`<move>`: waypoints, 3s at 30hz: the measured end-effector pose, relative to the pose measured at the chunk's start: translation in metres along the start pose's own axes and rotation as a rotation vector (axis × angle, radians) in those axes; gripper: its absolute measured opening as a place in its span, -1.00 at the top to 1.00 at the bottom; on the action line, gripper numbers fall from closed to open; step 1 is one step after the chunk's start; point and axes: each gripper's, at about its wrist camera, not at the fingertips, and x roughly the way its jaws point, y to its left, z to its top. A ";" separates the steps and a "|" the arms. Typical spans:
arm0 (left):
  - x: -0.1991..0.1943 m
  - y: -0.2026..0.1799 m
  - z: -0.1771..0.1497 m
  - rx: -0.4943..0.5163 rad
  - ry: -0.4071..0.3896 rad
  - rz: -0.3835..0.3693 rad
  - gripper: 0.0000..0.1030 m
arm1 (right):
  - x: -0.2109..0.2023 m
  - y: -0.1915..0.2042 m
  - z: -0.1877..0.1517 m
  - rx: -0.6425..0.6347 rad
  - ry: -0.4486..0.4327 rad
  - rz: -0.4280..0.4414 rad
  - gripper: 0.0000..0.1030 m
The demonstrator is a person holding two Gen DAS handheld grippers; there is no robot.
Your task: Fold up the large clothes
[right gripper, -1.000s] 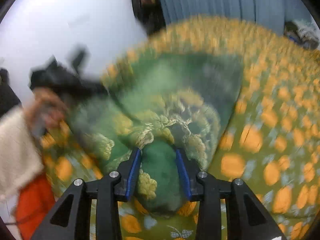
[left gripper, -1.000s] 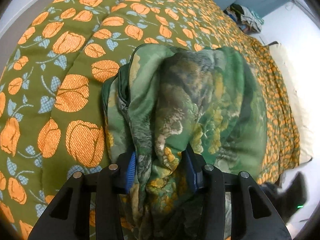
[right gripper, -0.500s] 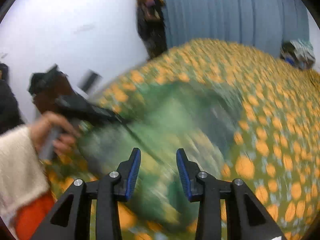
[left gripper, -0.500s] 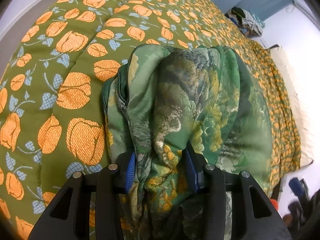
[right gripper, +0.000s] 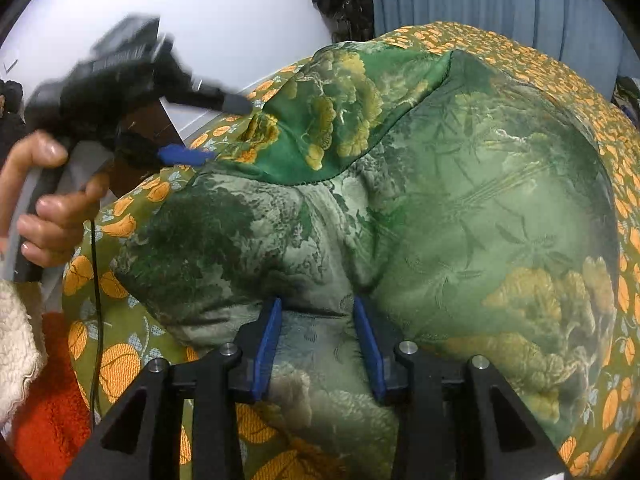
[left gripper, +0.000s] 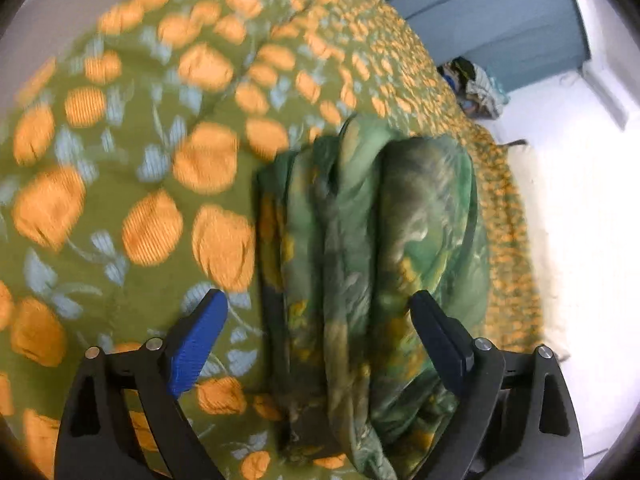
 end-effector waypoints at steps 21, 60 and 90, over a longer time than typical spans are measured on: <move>0.083 -0.051 0.018 0.199 0.214 0.084 -0.84 | -0.006 0.015 -0.007 -0.006 -0.034 -0.005 0.26; 0.039 -0.072 -0.024 0.222 0.046 -0.008 -0.02 | -0.081 -0.107 -0.007 0.242 -0.220 0.216 -0.15; 0.168 -0.123 0.091 0.264 0.005 -0.001 -0.80 | 0.027 -0.343 0.057 0.549 -0.197 0.306 -0.97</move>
